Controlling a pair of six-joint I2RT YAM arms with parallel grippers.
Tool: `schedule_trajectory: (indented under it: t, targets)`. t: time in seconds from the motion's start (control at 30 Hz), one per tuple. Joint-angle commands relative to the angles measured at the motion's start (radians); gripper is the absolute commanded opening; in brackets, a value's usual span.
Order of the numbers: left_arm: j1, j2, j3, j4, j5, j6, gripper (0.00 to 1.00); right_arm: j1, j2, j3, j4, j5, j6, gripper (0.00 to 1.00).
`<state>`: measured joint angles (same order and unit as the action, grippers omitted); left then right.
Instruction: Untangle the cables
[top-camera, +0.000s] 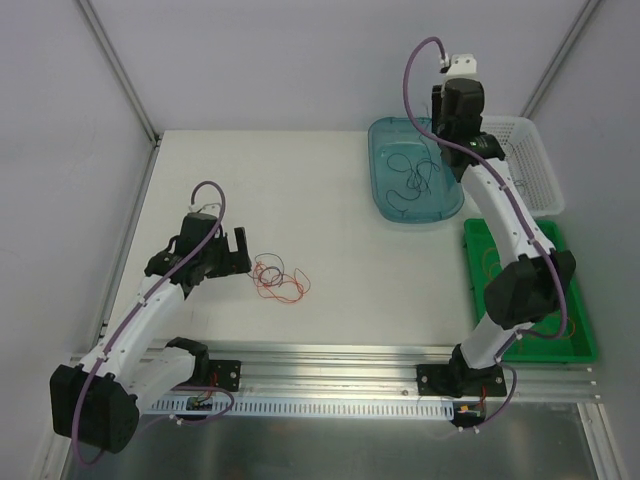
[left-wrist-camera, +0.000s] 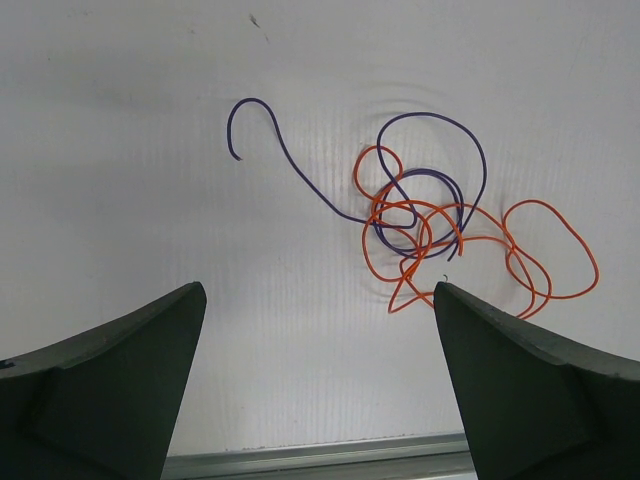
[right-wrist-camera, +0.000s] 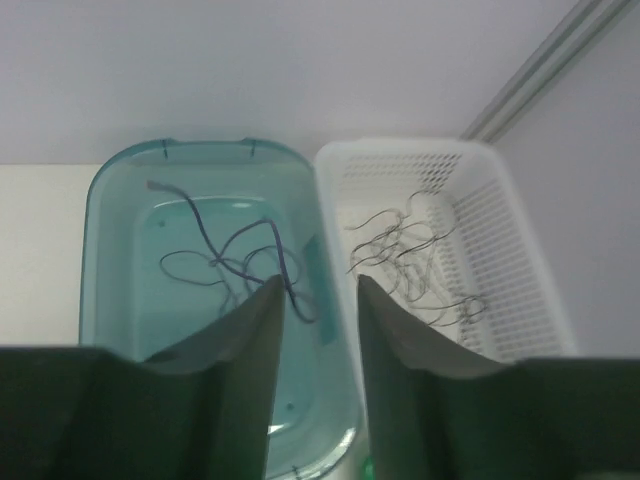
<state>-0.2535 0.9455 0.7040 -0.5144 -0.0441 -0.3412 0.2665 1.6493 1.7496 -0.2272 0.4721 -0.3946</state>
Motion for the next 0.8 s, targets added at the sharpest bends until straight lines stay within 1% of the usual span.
schedule_trajectory:
  t: [0.0, 0.03, 0.1, 0.13, 0.27, 0.3, 0.37, 0.4, 0.47, 0.5, 0.53, 0.57, 0.6, 0.77]
  targets:
    - [0.010, 0.013, 0.018, 0.008, 0.003, 0.031, 0.99, -0.007, 0.079, -0.010, 0.009, -0.048, 0.056, 0.49]
    - [0.010, 0.013, 0.020, 0.008, 0.003, 0.031, 0.99, -0.006, 0.095, -0.013, -0.023, -0.071, 0.089, 0.58]
    - [0.010, 0.013, 0.017, 0.007, 0.004, 0.028, 0.99, -0.001, 0.084, -0.044, -0.043, -0.127, 0.124, 0.64]
    - [0.011, 0.012, 0.015, 0.008, 0.013, 0.027, 0.99, 0.003, 0.058, -0.059, -0.055, -0.197, 0.150, 0.66]
    - [0.011, 0.016, 0.022, 0.010, 0.043, 0.022, 0.99, 0.060, -0.020, -0.140, -0.096, -0.378, 0.180, 0.67]
    - [0.011, 0.019, 0.022, 0.010, 0.043, 0.022, 0.99, 0.091, -0.032, -0.174, -0.106, -0.462, 0.186, 0.68]
    - [0.011, 0.021, 0.020, 0.010, 0.079, 0.021, 0.99, 0.144, -0.051, -0.208, -0.129, -0.571, 0.203, 0.68]
    - [0.011, 0.021, 0.022, 0.010, 0.085, 0.019, 0.99, 0.166, -0.051, -0.228, -0.142, -0.639, 0.207, 0.68]
    - [0.010, 0.019, 0.018, 0.013, 0.104, 0.019, 0.99, 0.236, -0.039, -0.246, -0.170, -0.687, 0.227, 0.68]
    - [0.011, 0.021, 0.015, 0.013, 0.111, 0.019, 0.99, 0.255, -0.030, -0.277, -0.158, -0.743, 0.244, 0.68]
    - [0.011, 0.022, 0.017, 0.013, 0.118, 0.021, 0.99, 0.275, -0.023, -0.294, -0.141, -0.768, 0.267, 0.68]
    - [0.010, 0.027, 0.015, 0.013, 0.130, 0.021, 0.99, 0.310, -0.008, -0.317, -0.117, -0.799, 0.330, 0.68]
    - [0.010, 0.029, 0.017, 0.014, 0.139, 0.019, 0.99, 0.327, 0.003, -0.349, -0.069, -0.812, 0.351, 0.67]
    - [0.011, 0.058, 0.015, 0.017, 0.199, 0.015, 0.97, 0.451, 0.092, -0.371, 0.014, -0.817, 0.433, 0.65]
